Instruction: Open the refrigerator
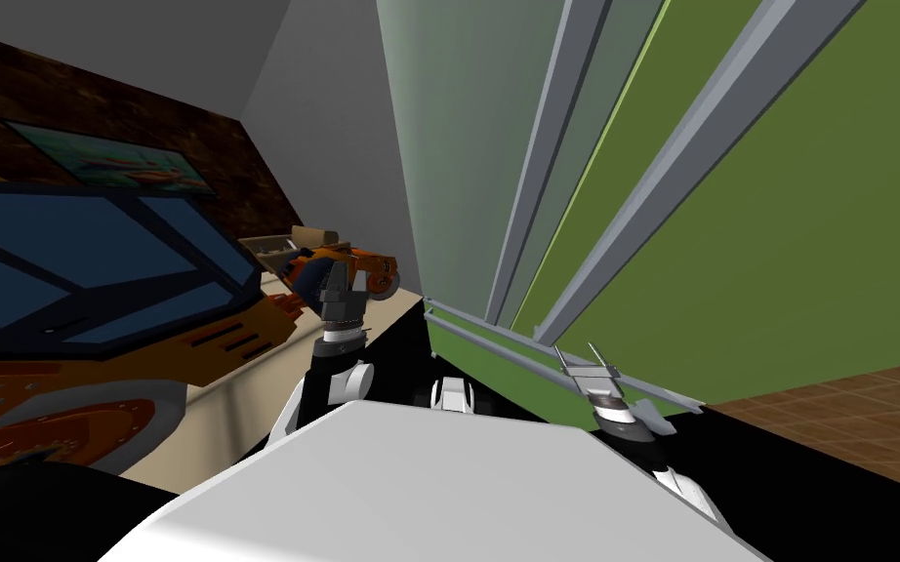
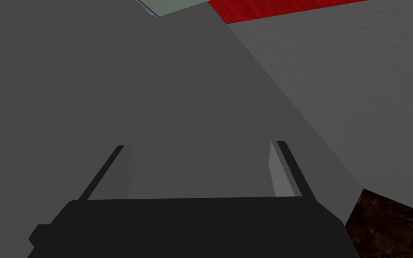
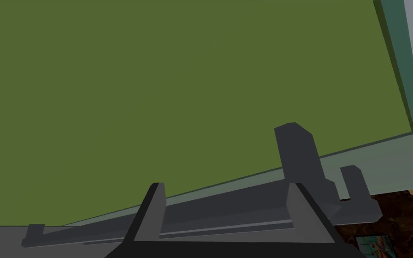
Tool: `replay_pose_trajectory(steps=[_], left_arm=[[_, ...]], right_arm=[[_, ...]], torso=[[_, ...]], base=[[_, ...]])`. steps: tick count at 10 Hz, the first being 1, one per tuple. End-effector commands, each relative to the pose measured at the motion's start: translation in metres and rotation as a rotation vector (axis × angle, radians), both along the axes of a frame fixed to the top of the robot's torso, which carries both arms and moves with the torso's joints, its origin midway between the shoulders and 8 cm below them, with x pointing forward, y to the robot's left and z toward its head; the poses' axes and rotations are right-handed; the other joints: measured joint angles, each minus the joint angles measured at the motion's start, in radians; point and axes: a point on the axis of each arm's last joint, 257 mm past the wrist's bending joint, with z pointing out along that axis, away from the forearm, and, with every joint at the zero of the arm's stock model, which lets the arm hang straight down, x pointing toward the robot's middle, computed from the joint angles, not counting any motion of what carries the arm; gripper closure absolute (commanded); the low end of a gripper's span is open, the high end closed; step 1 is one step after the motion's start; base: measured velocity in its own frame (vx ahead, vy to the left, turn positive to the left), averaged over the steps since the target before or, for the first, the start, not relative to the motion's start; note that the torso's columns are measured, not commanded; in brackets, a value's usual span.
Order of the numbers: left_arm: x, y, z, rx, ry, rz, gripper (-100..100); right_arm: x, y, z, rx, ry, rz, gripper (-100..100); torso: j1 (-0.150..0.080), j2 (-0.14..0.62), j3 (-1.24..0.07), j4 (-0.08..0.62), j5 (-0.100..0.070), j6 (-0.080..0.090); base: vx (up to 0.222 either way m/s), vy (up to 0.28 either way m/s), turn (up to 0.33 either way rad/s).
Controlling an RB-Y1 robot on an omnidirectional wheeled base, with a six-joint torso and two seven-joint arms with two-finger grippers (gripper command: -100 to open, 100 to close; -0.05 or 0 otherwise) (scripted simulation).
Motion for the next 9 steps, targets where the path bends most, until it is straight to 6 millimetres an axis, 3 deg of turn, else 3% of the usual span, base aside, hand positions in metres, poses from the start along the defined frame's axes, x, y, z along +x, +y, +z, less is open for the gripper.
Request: replay_pose_trajectory(steps=[1, 5, 7, 9], left_arm=[[0.0, 0.0, 0.0, 0.0, 0.0, 0.0, 0], [0.0, 0.0, 0.0, 0.0, 0.0, 0.0, 0], [0.0, 0.0, 0.0, 0.0, 0.0, 0.0, 0], [0.0, 0.0, 0.0, 0.0, 0.0, 0.0, 0]], right_arm=[[-0.003, 0.016, -0.021, 0.018, 0.012, -0.026, -100], [-0.006, 0.03, -0.035, 0.064, 0.012, -0.056, -100], [-0.007, 0.01, -0.023, 0.05, 0.008, -0.072, -100], [-0.008, 0.005, -0.02, 0.045, 0.007, -0.08, -100]], torso=[[0.0, -0.001, 0.0, -0.001, -0.001, 0.0], [0.002, -0.001, -0.001, 0.001, 0.001, -0.002], [0.001, 0.003, 0.001, 0.003, 0.002, 0.002], [0.004, 0.006, 0.003, 0.005, 0.005, 0.001]], base=[[0.059, 0.011, -0.007], [0.026, 0.019, 0.0], [-0.002, 0.012, -0.035], [0.012, 0.026, -0.061]])
